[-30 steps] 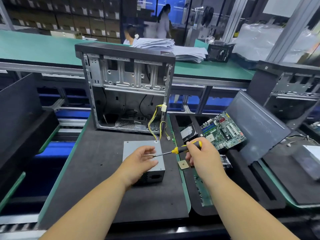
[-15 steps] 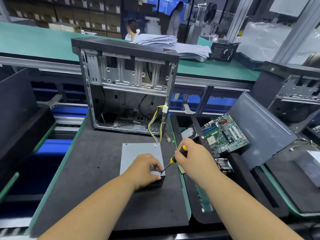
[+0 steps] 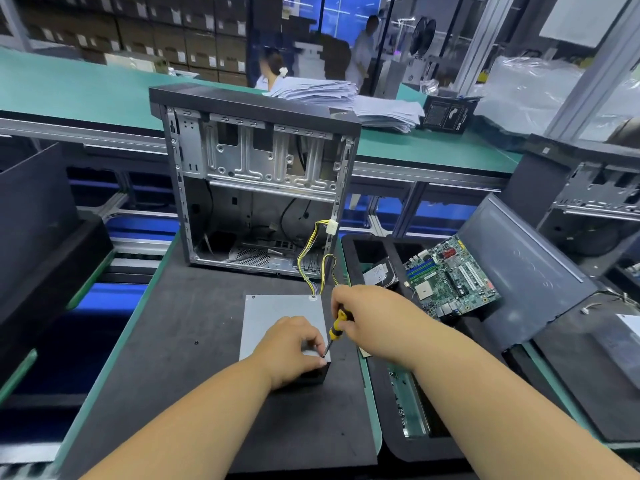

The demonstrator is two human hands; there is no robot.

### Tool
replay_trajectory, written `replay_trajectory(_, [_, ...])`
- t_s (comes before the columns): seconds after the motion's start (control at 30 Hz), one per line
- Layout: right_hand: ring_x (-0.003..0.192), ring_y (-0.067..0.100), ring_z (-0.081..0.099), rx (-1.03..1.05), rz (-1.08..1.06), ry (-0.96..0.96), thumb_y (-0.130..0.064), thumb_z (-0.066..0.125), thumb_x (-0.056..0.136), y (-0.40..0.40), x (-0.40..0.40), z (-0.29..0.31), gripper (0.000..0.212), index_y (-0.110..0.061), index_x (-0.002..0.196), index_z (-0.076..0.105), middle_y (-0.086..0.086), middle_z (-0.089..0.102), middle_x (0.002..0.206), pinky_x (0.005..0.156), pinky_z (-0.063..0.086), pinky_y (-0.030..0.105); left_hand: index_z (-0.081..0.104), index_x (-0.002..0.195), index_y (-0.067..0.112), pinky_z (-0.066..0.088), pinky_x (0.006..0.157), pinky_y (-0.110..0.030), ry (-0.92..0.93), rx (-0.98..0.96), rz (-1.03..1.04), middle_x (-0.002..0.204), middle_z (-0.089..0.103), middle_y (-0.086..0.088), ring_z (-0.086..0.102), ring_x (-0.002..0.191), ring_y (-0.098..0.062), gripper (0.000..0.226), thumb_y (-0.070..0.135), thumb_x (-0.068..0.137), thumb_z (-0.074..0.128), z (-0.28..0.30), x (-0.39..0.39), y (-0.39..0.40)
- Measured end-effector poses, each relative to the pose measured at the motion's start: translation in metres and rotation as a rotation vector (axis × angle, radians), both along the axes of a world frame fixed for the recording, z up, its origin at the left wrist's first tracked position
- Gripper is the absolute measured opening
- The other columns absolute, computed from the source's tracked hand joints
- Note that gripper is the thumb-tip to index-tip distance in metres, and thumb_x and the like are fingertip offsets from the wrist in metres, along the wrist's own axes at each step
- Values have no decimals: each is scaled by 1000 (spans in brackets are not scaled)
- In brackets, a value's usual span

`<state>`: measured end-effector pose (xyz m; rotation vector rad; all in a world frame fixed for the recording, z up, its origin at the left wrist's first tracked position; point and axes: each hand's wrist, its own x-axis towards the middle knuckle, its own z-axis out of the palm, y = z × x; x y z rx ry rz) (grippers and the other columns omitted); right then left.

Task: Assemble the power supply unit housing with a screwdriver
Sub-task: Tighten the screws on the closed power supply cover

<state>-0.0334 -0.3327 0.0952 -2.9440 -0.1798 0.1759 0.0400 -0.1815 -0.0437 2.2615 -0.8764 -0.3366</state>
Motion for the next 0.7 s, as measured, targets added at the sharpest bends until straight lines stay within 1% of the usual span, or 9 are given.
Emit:
replay_trajectory(0.13, [71, 22, 47, -300, -70, -26, -46, 56, 92, 6, 14, 1, 25, -23, 86, 49, -6, 43, 70, 53, 32, 29, 60, 72, 45, 41, 93, -28, 5, 3, -10, 96, 58, 7, 47, 99, -14, 23, 32, 75, 78, 0, 0, 0])
replay_trajectory(0.2, [69, 24, 46, -377, -162, -32, -50, 44, 97, 9, 18, -5, 38, -19, 76, 48, -4, 39, 66, 54, 31, 28, 60, 73, 46, 40, 93, -27, 15, 13, -14, 95, 56, 8, 46, 99, -13, 23, 31, 75, 78, -1, 1, 0])
replay_trajectory(0.27, [73, 26, 47, -346, -218, -68, -49, 37, 99, 9, 18, -12, 42, -19, 70, 44, -3, 38, 66, 56, 32, 30, 61, 74, 46, 40, 92, -25, 24, 12, -13, 91, 53, 13, 44, 97, -11, 22, 31, 76, 78, -2, 2, 0])
replay_trajectory(0.3, [75, 26, 48, -298, -216, -80, -46, 37, 98, 8, 17, -12, 37, -20, 74, 47, -4, 40, 67, 57, 32, 30, 62, 73, 46, 39, 90, -23, 28, 6, -10, 88, 51, 16, 44, 95, -9, 22, 31, 75, 78, -2, 2, 1])
replay_trajectory(0.37, [79, 25, 51, -98, -190, -70, -37, 44, 93, 7, 14, -11, 18, -21, 91, 51, -3, 48, 78, 59, 33, 32, 62, 70, 47, 38, 86, -19, 34, -6, -3, 86, 49, 17, 43, 92, -7, 24, 31, 75, 79, -3, 2, 0])
replay_trajectory(0.43, [80, 24, 52, 52, -138, -44, -29, 49, 90, 7, 12, -6, 18, -22, 106, 49, -3, 52, 87, 62, 35, 33, 60, 67, 47, 39, 85, -19, 42, -14, 1, 87, 52, 15, 45, 92, -7, 27, 29, 73, 80, -2, 3, 0])
replay_trajectory(0.5, [79, 25, 52, 10, -113, -88, -34, 51, 95, 8, 12, -6, 22, -22, 112, 47, -2, 55, 86, 62, 36, 33, 60, 65, 47, 42, 85, -22, 48, -23, 4, 87, 53, 12, 47, 91, -10, 30, 27, 72, 81, -1, 3, 0])
replay_trajectory(0.6, [78, 27, 50, -156, -173, -148, -46, 43, 100, 10, 11, -11, 27, -20, 104, 50, 3, 62, 89, 62, 36, 33, 61, 66, 46, 42, 84, -22, 52, -31, 2, 84, 52, 13, 48, 89, -10, 30, 26, 72, 81, 1, 2, -1])
replay_trajectory(0.7, [75, 29, 49, -102, -156, -167, -36, 42, 97, 13, 10, -14, 20, -18, 105, 44, 1, 53, 83, 60, 35, 34, 62, 67, 43, 42, 84, -22, 48, -26, 4, 85, 54, 11, 49, 90, -10, 26, 25, 71, 81, 2, 1, -1])
